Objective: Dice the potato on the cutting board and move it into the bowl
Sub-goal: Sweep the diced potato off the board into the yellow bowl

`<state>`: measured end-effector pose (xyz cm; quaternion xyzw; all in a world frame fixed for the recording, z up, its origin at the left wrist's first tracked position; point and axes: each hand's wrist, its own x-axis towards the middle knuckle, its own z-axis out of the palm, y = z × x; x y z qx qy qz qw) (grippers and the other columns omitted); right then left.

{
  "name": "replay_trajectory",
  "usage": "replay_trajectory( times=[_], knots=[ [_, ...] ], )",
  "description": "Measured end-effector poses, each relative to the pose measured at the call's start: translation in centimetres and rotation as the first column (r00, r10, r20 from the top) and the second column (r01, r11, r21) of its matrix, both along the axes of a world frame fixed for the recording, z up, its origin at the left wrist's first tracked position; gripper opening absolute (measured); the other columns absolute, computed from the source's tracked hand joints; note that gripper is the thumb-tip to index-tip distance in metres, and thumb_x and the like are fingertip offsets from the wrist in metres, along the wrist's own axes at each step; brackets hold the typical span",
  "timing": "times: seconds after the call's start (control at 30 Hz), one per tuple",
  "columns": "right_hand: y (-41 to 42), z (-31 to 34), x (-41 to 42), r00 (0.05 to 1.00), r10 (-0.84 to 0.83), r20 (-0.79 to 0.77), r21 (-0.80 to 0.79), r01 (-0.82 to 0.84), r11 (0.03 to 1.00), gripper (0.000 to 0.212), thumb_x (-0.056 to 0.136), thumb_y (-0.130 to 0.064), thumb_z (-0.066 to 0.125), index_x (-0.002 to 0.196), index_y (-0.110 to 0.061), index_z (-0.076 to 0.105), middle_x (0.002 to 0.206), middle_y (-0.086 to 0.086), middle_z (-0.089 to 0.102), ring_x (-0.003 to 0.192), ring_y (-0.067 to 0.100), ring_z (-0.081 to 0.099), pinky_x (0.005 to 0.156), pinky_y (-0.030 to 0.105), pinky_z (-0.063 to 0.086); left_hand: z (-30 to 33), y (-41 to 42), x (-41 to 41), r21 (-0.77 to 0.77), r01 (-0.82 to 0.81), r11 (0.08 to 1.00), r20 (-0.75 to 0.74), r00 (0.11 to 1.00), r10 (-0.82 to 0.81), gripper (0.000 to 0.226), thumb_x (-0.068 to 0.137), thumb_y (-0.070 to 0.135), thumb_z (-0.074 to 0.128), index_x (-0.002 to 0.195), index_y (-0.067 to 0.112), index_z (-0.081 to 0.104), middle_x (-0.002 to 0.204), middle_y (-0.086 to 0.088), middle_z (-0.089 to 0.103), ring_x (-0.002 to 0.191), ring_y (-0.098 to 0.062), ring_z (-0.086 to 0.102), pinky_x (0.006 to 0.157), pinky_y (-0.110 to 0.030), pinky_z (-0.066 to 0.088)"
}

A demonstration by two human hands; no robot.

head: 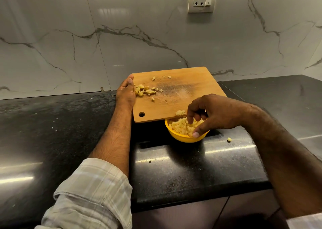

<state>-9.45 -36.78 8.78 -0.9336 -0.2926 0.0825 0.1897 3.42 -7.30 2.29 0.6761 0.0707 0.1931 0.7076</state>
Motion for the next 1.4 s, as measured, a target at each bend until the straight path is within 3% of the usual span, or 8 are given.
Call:
replay_trajectory(
  times=[0.4,0.6,0.7,0.9,1.0,1.1,1.23,1.4],
  knots=[
    [1.0,-1.3,0.9,0.995,-0.009,0.095,0.056,0.004,0.998,0.032,0.070,-0.050,0.093,0.085,-0.033,0.072,0.078,-0.008,0.065,0.068,0.005,0.055,0.058,0.022,0.044,0.1,-0.1,0.0,0.000,0.000,1.000,-0.028,1.000,0.000,0.032,0.110,0.038,0.052,0.135,0.034,0.070,0.146,0.005,0.058,0.126,-0.014,0.057,0.108,-0.036,0.052],
    [1.6,-2.5,3.4,0.921,-0.184,0.343,0.223,0.111,0.968,0.016,0.091,-0.039,0.079,0.099,-0.027,0.073,0.094,-0.009,0.062,0.086,0.009,0.060,0.074,0.030,0.050,0.2,-0.1,-0.1,0.004,0.001,1.000,-0.016,1.000,-0.001,0.033,0.110,0.039,0.052,0.137,0.033,0.069,0.149,0.005,0.058,0.130,-0.015,0.056,0.114,-0.039,0.049],
    [2.8,-3.1,4.9,0.935,-0.144,0.323,0.118,0.111,0.987,0.011,0.097,-0.035,0.071,0.106,-0.028,0.073,0.105,-0.010,0.058,0.099,0.012,0.058,0.086,0.034,0.052,0.5,-0.3,-0.3,-0.012,0.002,1.000,0.001,1.000,-0.002,0.033,0.110,0.035,0.052,0.138,0.030,0.069,0.148,0.005,0.060,0.130,-0.014,0.056,0.113,-0.035,0.049],
    [3.7,-1.4,4.6,0.989,0.049,0.142,0.095,-0.063,0.993,0.004,0.096,-0.034,0.075,0.097,-0.031,0.077,0.098,-0.014,0.072,0.091,0.005,0.066,0.079,0.026,0.051,0.5,-0.4,-0.6,-0.028,0.011,1.000,0.002,1.000,-0.011,0.032,0.110,0.038,0.052,0.135,0.033,0.070,0.146,0.006,0.061,0.128,-0.013,0.058,0.112,-0.036,0.050],
    [3.3,-1.1,6.9,0.959,-0.127,0.254,0.278,0.054,0.959,0.029,0.094,-0.046,0.074,0.118,-0.030,0.074,0.118,-0.010,0.065,0.108,0.008,0.061,0.088,0.031,0.050,0.8,-0.9,-1.2,-0.054,0.005,0.999,0.012,1.000,-0.005,0.035,0.109,0.045,0.050,0.135,0.033,0.071,0.143,0.005,0.062,0.127,-0.014,0.059,0.102,-0.027,0.051],
    [3.8,-1.2,9.9,0.933,-0.260,0.248,0.074,0.250,0.965,0.084,0.090,-0.073,0.060,0.159,-0.031,0.037,0.163,0.000,0.034,0.149,0.025,0.033,0.120,0.047,0.035,1.1,-1.2,-1.7,-0.057,0.015,0.998,0.029,0.999,-0.013,0.042,0.109,0.052,0.045,0.138,0.032,0.069,0.147,0.004,0.059,0.126,-0.011,0.054,0.082,-0.013,0.045],
    [6.6,-0.5,12.2,0.962,-0.207,0.179,-0.094,0.227,0.969,0.113,0.087,-0.085,0.047,0.168,-0.022,-0.002,0.176,0.000,-0.003,0.161,0.020,-0.003,0.130,0.040,0.003,1.2,-1.2,-1.7,-0.033,0.028,0.999,0.027,0.999,-0.027,0.045,0.109,0.052,0.042,0.142,0.030,0.065,0.149,0.004,0.056,0.118,-0.006,0.050,0.060,-0.004,0.038],
    [9.6,0.1,13.3,0.981,-0.147,0.129,0.046,0.142,0.989,0.116,0.079,-0.086,0.059,0.167,-0.034,0.004,0.175,-0.007,0.003,0.161,0.024,0.003,0.129,0.047,0.014,1.3,-1.1,-1.8,-0.085,0.014,0.996,0.019,1.000,-0.013,0.052,0.103,0.067,0.043,0.134,0.036,0.071,0.141,0.003,0.065,0.119,-0.012,0.063,0.087,-0.021,0.056]
  ],
)
